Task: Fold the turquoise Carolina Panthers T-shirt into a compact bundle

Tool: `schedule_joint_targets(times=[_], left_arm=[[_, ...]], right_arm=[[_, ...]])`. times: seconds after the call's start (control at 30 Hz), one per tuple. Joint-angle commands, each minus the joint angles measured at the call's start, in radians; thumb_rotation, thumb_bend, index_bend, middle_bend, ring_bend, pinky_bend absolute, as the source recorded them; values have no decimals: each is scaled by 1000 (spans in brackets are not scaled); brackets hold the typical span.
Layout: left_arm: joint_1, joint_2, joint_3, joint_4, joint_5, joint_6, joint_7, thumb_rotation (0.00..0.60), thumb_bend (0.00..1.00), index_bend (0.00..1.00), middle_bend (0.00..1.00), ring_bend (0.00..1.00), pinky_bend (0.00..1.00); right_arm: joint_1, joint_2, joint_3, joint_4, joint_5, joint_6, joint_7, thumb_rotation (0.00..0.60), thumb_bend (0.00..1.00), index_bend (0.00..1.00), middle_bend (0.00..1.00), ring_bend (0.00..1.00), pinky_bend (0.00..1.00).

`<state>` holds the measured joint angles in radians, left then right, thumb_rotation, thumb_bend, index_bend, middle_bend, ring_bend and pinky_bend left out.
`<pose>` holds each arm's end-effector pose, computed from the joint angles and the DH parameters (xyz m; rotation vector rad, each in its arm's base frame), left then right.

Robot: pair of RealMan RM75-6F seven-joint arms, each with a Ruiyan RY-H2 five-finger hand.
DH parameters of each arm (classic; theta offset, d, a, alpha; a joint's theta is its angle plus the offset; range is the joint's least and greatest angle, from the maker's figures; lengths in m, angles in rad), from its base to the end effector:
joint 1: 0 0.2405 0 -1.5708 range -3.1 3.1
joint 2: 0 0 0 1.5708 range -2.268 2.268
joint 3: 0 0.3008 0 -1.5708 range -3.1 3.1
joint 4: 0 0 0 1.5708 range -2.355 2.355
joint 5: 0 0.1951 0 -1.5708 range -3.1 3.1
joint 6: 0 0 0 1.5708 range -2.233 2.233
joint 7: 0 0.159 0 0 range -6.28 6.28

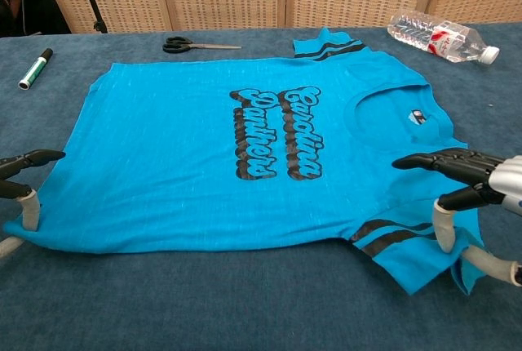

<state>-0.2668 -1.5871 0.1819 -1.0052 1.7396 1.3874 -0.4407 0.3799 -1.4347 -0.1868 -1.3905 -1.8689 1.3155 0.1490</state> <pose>-0.3507 0.2149 0.0062 -1.8403 -1.1822 -1.0963 -0.2707 -0.2158 0.0207 2.1160 -0.9761 1.1475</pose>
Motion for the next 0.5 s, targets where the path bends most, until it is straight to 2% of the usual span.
schedule_joint_targets(times=[0.03,0.5], left_arm=[[3,7,9,-3,11,13,-7,600,466,798,0,0,0],[30,43,78,32,111,132,-61,600,468,798,0,0,0]], right_arm=[[1,8,-10,5,-15,14,15,600,608,653,59,0,0],[6,56,-94,-4,-138,64,32,600,606,658,61,0,0]])
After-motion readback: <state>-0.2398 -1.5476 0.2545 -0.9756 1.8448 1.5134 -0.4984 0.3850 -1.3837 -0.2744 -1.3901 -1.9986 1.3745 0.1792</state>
